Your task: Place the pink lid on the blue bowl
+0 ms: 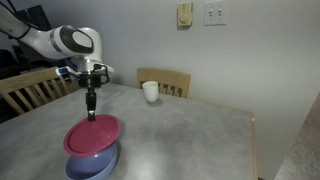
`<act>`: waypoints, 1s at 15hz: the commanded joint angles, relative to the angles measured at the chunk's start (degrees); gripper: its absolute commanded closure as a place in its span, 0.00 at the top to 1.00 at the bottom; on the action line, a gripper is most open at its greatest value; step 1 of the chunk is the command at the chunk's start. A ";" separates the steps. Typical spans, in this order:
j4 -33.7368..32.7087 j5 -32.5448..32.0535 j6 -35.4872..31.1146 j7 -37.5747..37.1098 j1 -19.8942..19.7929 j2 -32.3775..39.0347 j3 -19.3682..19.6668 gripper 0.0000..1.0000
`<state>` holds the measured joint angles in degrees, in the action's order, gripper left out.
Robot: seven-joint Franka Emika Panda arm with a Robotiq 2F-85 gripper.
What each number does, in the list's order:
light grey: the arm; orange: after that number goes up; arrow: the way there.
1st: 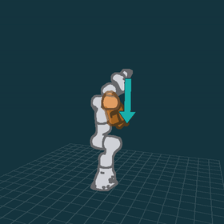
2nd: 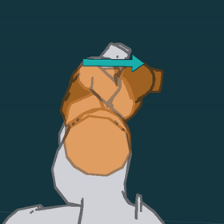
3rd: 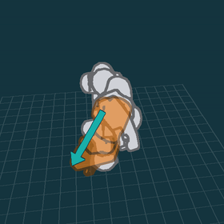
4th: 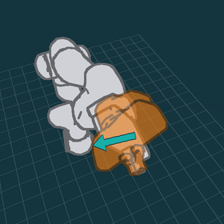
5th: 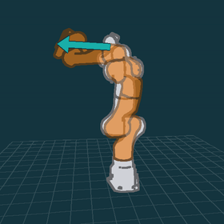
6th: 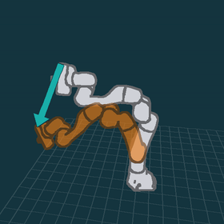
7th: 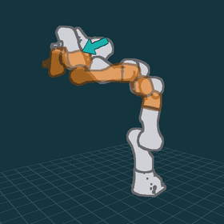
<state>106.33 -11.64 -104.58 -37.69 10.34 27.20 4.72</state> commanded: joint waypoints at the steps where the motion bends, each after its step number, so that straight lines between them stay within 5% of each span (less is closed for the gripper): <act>1: 2.55 0.24 -0.40 1.18 -1.33 -0.53 -0.63 0.03; 15: 7.92 -2.11 -0.93 1.43 -2.92 -0.86 0.93 0.03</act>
<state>112.84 -12.25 -104.44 -37.10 8.23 27.43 5.58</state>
